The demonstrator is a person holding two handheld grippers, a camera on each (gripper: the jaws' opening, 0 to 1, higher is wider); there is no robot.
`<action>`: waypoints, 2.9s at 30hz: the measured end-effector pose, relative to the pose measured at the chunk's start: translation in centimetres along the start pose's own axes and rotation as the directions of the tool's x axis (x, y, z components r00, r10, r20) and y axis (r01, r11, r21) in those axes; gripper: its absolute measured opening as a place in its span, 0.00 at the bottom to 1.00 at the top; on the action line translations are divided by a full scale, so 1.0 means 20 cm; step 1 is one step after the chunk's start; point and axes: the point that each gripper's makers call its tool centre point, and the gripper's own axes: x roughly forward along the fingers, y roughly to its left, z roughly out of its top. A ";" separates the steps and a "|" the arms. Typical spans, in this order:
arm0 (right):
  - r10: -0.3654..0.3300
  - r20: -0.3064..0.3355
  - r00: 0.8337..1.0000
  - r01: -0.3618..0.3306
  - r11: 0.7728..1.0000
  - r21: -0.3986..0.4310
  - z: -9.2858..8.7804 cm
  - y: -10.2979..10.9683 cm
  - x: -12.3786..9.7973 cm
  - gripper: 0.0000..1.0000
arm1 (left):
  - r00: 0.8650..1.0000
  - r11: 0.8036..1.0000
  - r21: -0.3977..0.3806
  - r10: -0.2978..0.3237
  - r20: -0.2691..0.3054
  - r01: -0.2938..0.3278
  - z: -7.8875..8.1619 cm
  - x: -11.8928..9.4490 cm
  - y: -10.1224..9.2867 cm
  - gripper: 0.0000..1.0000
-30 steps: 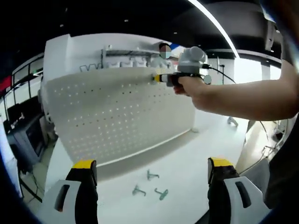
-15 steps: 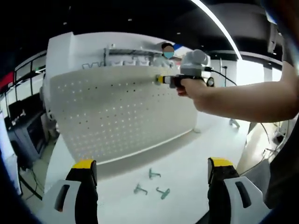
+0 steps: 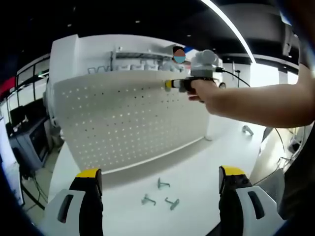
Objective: Insert the hook assembly into the mounting plate slot until the hook locks in place.
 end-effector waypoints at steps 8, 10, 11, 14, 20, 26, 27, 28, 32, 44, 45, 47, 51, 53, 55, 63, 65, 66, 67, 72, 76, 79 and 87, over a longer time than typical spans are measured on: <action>0.019 0.033 0.999 -0.019 1.000 0.023 0.10 0.00 -0.06 0.20 | 1.000 1.000 -0.015 -0.002 0.000 0.002 0.00 -0.02 -0.02 1.00; 0.021 0.033 0.999 -0.022 0.999 0.028 0.11 0.00 -0.07 0.21 | 1.000 1.000 -0.030 -0.005 0.005 0.005 0.00 -0.03 -0.03 1.00; 0.023 0.035 0.999 -0.024 0.999 0.028 0.12 0.00 -0.08 0.22 | 1.000 0.999 -0.033 -0.004 0.005 0.004 0.00 -0.04 -0.03 1.00; 0.049 0.060 0.997 -0.052 0.997 0.048 0.15 0.02 -0.13 0.24 | 1.000 0.999 -0.039 0.000 0.007 0.000 0.00 -0.06 -0.03 1.00; 0.108 0.021 0.994 -0.110 0.991 0.077 0.09 0.03 -0.22 0.30 | 1.000 0.999 -0.051 0.017 0.005 -0.017 -0.01 -0.08 0.00 1.00; 0.143 -0.032 0.989 -0.139 0.985 0.102 0.01 0.02 -0.34 0.38 | 0.999 0.998 -0.047 0.033 0.004 -0.033 -0.01 -0.12 0.01 1.00; 0.153 -0.037 0.988 -0.149 0.984 0.098 0.00 0.02 -0.36 0.38 | 0.999 0.998 -0.049 0.035 0.002 -0.035 -0.02 -0.12 0.01 1.00; 0.169 -0.049 0.984 -0.165 0.984 0.071 -0.01 0.03 -0.39 0.38 | 0.999 0.998 -0.050 0.038 0.002 -0.038 -0.02 -0.13 0.01 1.00; 0.200 -0.084 0.976 -0.198 0.980 0.033 -0.06 0.05 -0.48 0.38 | 0.999 0.998 -0.056 0.041 -0.009 -0.041 -0.05 -0.14 0.01 1.00; 0.301 -0.158 0.940 -0.293 0.954 0.070 -0.19 0.12 -0.76 0.40 | 0.998 0.997 -0.065 0.044 -0.042 -0.047 -0.12 -0.16 0.01 1.00; 0.308 -0.161 0.938 -0.300 0.951 0.073 -0.19 0.12 -0.78 0.40 | 0.998 0.997 -0.061 0.043 -0.044 -0.046 -0.13 -0.16 0.01 1.00; 0.332 -0.165 0.929 -0.327 0.943 0.061 -0.21 0.13 -0.82 0.41 | 0.998 0.998 -0.047 0.045 -0.053 -0.048 -0.14 -0.15 0.01 1.00; 0.350 -0.186 0.918 -0.344 0.937 0.066 -0.25 0.15 -0.90 0.40 | 0.997 0.998 -0.048 0.043 -0.066 -0.046 -0.17 -0.15 0.02 1.00; 0.360 -0.200 0.911 -0.355 0.933 0.062 -0.28 0.16 -0.94 0.40 | 0.997 0.998 -0.048 0.038 -0.071 -0.042 -0.18 -0.15 0.01 1.00; 0.365 -0.213 0.907 -0.360 0.931 0.063 -0.30 0.17 -0.98 0.40 | 0.997 0.998 -0.048 0.036 -0.075 -0.039 -0.18 -0.15 0.01 1.00; 0.390 -0.247 0.887 -0.386 0.920 0.069 -0.34 0.19 -1.12 0.40 | 0.996 0.997 -0.079 0.013 -0.085 -0.019 -0.21 -0.14 -0.02 1.00; 0.393 -0.244 0.887 -0.388 0.919 0.071 -0.33 0.19 -1.13 0.40 | 0.996 0.997 -0.080 0.009 -0.092 -0.016 -0.23 -0.13 -0.02 1.00; 0.394 -0.245 0.886 -0.389 0.918 0.072 -0.34 0.19 -1.13 0.40 | 0.995 0.997 -0.082 0.007 -0.098 -0.015 -0.24 -0.13 -0.01 1.00; 0.396 -0.246 0.885 -0.390 0.918 0.074 -0.34 0.19 -1.14 0.40 | 0.995 0.996 -0.084 0.007 -0.101 -0.015 -0.25 -0.12 -0.01 1.00; 0.404 -0.269 0.875 -0.397 0.914 0.081 -0.40 0.20 -1.18 0.40 | 0.994 0.996 -0.089 0.007 -0.108 -0.017 -0.26 -0.12 -0.01 1.00; 0.416 -0.294 0.861 -0.408 0.908 0.092 -0.46 0.23 -1.22 0.40 | 0.994 0.993 -0.115 0.004 -0.106 -0.016 -0.27 -0.12 -0.01 1.00; 0.431 -0.322 0.843 -0.422 0.901 0.101 -0.52 0.26 -1.28 0.40 | 0.993 0.993 -0.114 0.007 -0.115 -0.020 -0.30 -0.11 0.00 1.00; 0.468 -0.378 0.799 -0.448 0.882 0.144 -0.66 0.32 -1.40 0.39 | 0.992 0.986 -0.164 -0.032 -0.120 0.012 -0.32 -0.09 -0.01 0.97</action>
